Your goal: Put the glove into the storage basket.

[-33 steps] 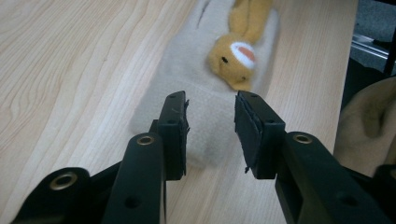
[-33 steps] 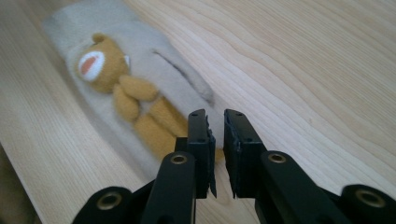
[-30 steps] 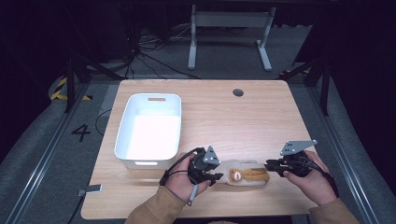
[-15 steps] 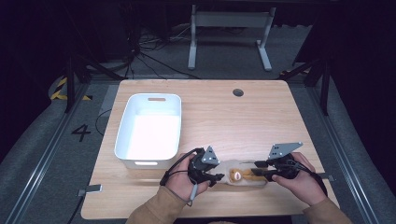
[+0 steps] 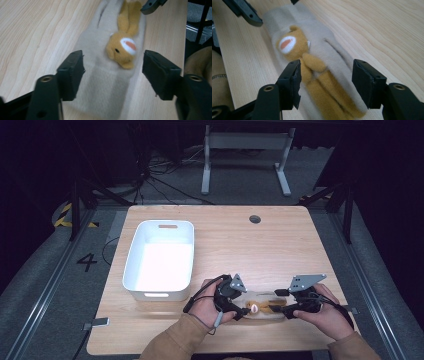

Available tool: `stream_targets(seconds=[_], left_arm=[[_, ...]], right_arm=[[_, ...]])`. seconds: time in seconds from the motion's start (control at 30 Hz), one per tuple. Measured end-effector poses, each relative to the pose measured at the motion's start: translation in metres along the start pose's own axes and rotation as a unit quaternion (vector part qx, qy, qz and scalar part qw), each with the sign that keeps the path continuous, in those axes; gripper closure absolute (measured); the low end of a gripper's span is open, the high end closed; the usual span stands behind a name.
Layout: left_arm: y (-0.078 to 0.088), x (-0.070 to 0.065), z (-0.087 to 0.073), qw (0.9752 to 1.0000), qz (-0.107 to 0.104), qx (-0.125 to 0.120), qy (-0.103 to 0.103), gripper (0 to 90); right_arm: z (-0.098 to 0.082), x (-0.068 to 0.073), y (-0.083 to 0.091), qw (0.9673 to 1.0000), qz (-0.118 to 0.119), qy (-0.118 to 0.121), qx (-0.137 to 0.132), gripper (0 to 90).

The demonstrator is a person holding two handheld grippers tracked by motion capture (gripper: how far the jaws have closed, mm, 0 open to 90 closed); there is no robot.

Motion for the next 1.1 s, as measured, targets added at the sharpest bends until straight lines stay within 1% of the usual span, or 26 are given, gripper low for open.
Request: stream_targets(seconds=[0.07,0.13,0.2,0.27,0.3,0.37,0.43,0.5,0.57,0.6,0.67,0.7,0.73,0.8,0.83,0.93,0.97,1.0,1.07,1.1], left_arm=[[-0.005,0.001,0.003,0.9999,-0.012,0.000,-0.005,29.0],[-0.010,0.002,0.005,0.9998,-0.012,0.010,-0.013,25.6],[-0.014,0.003,0.007,0.9998,-0.011,0.011,-0.014,22.4],[-0.018,0.005,0.010,0.9996,-0.012,0.017,-0.020,22.6],[-0.019,0.005,0.011,0.9996,-0.011,0.020,-0.018,21.9],[-0.025,0.008,0.014,0.9993,-0.007,0.026,-0.024,21.5],[-0.031,0.008,0.016,0.9991,-0.004,0.031,-0.029,19.9],[-0.037,0.007,0.018,0.9985,-0.004,0.043,-0.032,17.5],[-0.042,0.006,0.020,0.9983,-0.001,0.046,-0.036,17.1],[-0.045,0.005,0.021,0.9979,-0.003,0.054,-0.038,17.2],[-0.050,0.004,0.022,0.9975,-0.007,0.058,-0.041,16.9],[-0.052,0.005,0.023,0.9973,-0.005,0.059,-0.043,16.8],[-0.055,0.005,0.023,0.9974,-0.002,0.060,-0.041,16.7],[-0.059,0.005,0.024,0.9968,-0.006,0.065,-0.046,16.2],[-0.061,0.005,0.024,0.9969,-0.006,0.067,-0.041,16.2],[-0.065,0.005,0.026,0.9969,-0.008,0.070,-0.037,16.2],[-0.068,0.004,0.026,0.9965,-0.005,0.075,-0.036,16.4],[-0.070,0.004,0.026,0.9960,-0.006,0.081,-0.037,16.6],[-0.075,0.003,0.026,0.9944,-0.007,0.096,-0.043,15.8],[-0.077,0.002,0.026,0.9944,-0.006,0.098,-0.039,15.6]], right_arm=[[-0.002,-0.002,0.003,1.0000,0.003,-0.004,-0.002,39.4],[-0.005,-0.004,0.005,1.0000,0.002,-0.006,0.001,38.8],[-0.007,-0.004,0.007,1.0000,-0.001,-0.007,0.003,38.5],[-0.010,-0.005,0.008,0.9999,-0.001,-0.009,0.005,37.6],[-0.011,-0.004,0.008,0.9999,-0.001,-0.015,0.007,37.4],[-0.013,-0.005,0.010,0.9998,-0.004,-0.018,0.006,37.4],[-0.016,-0.007,0.012,0.9997,-0.007,-0.023,0.004,37.4],[-0.018,-0.007,0.014,0.9996,-0.009,-0.027,0.003,37.4],[-0.020,-0.007,0.015,0.9995,-0.012,-0.030,0.003,37.4],[-0.020,-0.007,0.016,0.9995,-0.013,-0.030,0.001,37.4],[-0.020,-0.007,0.017,0.9994,-0.013,-0.032,-0.001,37.5],[-0.021,-0.007,0.017,0.9994,-0.013,-0.033,-0.001,37.5],[-0.021,-0.007,0.017,0.9993,-0.014,-0.034,-0.002,37.5],[-0.021,-0.007,0.018,0.9993,-0.015,-0.035,-0.003,37.6],[-0.021,-0.007,0.018,0.9992,-0.016,-0.036,-0.004,37.6],[-0.021,-0.008,0.018,0.9992,-0.015,-0.036,-0.005,38.0],[-0.021,-0.008,0.018,0.9992,-0.015,-0.037,-0.005,38.1],[-0.021,-0.008,0.017,0.9991,-0.015,-0.038,-0.005,38.1],[-0.021,-0.008,0.017,0.9991,-0.015,-0.038,-0.006,38.1],[-0.021,-0.008,0.018,0.9991,-0.016,-0.038,-0.006,38.1]])
Point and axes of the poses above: each handheld gripper's, and its own axes: y roughly backward along the jaws, z roughly out of its top, x roughly to its left, the point moved 1 cm from there along -y, roughly forward along the jaws, and after that the axes turned 1 degree about -z, right-handed, at the moved point
